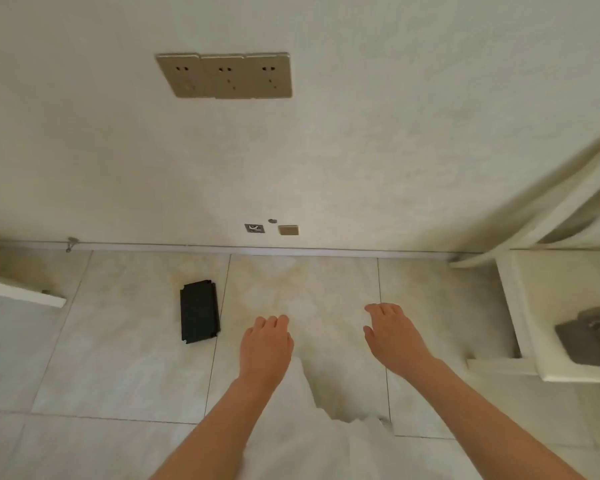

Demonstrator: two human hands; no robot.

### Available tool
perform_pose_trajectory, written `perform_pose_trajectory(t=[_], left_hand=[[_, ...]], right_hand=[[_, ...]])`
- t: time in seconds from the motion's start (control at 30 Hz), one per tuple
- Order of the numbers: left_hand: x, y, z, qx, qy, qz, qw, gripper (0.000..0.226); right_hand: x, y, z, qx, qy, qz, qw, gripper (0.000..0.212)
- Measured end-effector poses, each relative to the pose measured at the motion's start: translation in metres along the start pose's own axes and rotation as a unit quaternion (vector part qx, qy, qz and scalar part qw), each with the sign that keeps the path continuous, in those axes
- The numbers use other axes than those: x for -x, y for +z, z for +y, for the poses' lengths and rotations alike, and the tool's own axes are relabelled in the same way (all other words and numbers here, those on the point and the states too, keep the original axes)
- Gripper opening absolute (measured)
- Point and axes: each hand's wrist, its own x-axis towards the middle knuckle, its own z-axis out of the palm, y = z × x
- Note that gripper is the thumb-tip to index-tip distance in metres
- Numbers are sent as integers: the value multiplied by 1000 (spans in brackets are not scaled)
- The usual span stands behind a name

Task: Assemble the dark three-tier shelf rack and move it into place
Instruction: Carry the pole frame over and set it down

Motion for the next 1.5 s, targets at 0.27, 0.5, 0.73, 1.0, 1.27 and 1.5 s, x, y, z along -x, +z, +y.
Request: perform_pose_trajectory(t=[0.27,0.5,0.73,1.0,1.27,1.5], left_hand=[[35,46,194,-29,129,-28,991,35],[55,68,326,-67,254,-62,963,34],[56,80,437,-99,366,-85,922,33],[29,88,578,-112,435,-99,888,27],[-1,72,741,-77,483,-91,868,25],[5,76,850,8,454,-121,883,27]], right_hand=[[133,17,148,-106,130,36,985,43],[234,39,242,-183,273,66,942,40],[293,51,309,-243,383,117,884,42],[320,35,413,-275,462,145,831,42],[345,-7,530,-286,502,183,795,42],[376,-35,624,-299,492,200,793,42]])
